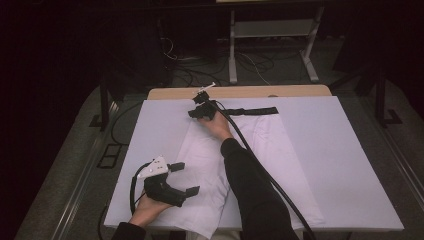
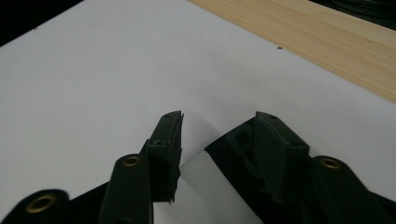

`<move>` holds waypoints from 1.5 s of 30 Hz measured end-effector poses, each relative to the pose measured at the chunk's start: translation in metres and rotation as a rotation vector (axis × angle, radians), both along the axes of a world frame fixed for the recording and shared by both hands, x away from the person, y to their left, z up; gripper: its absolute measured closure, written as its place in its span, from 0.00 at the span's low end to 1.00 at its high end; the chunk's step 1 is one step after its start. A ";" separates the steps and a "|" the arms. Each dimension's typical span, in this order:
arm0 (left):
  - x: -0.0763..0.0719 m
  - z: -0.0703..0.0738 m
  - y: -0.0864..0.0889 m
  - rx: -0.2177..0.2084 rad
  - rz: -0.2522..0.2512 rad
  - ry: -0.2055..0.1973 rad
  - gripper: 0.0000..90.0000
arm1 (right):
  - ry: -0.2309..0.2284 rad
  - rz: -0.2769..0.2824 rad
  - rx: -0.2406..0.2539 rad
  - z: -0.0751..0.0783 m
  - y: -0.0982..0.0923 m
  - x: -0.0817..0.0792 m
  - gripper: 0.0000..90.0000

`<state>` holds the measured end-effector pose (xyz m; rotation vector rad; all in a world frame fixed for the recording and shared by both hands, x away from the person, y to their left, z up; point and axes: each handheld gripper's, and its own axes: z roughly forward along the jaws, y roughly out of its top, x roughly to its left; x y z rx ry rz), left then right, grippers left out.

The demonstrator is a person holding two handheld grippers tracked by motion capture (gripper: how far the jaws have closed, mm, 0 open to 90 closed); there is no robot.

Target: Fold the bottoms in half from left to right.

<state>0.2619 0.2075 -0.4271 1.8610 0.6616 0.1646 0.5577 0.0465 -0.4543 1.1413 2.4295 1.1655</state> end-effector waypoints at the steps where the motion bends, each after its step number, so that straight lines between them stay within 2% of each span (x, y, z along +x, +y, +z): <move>1: 0.000 0.000 0.000 0.000 0.000 0.000 0.00 | 0.000 -0.004 -0.002 0.000 0.000 0.000 0.59; 5: 0.001 0.000 0.000 0.003 0.008 0.005 0.00 | -0.010 -0.025 -0.021 -0.001 0.002 -0.001 0.66; 9: 0.001 -0.001 0.001 0.008 0.023 0.014 0.00 | -0.030 -0.048 -0.061 0.000 0.005 -0.004 0.76; 14: 0.001 -0.001 0.005 0.016 0.050 0.019 0.00 | 0.001 -0.055 -0.044 0.002 0.005 -0.007 0.94; 21: 0.002 0.001 0.016 0.024 0.112 0.036 0.00 | 0.012 -0.068 -0.008 0.006 -0.002 -0.013 0.96; 24: 0.004 0.004 0.022 0.025 0.144 0.063 0.00 | 0.000 -0.062 0.014 0.007 -0.006 -0.017 0.96; 25: 0.004 0.004 0.022 0.025 0.144 0.063 0.00 | 0.000 -0.062 0.014 0.007 -0.006 -0.017 0.96; 26: 0.005 0.006 0.026 0.041 0.154 0.076 0.00 | -0.011 -0.056 0.021 0.008 -0.008 -0.020 0.96; 33: 0.006 0.010 0.037 0.065 0.188 0.143 0.00 | -0.064 -0.030 0.035 0.014 -0.014 -0.030 0.96; 37: 0.003 0.011 0.042 0.073 0.194 0.158 0.00 | -0.081 -0.030 0.042 0.017 -0.017 -0.032 0.96; 38: 0.002 0.010 0.045 0.077 0.198 0.171 0.00 | -0.090 -0.030 0.046 0.019 -0.019 -0.033 0.96; 45: -0.002 0.008 0.053 0.091 0.209 0.204 0.00 | -0.084 -0.037 0.070 0.023 -0.025 -0.034 0.96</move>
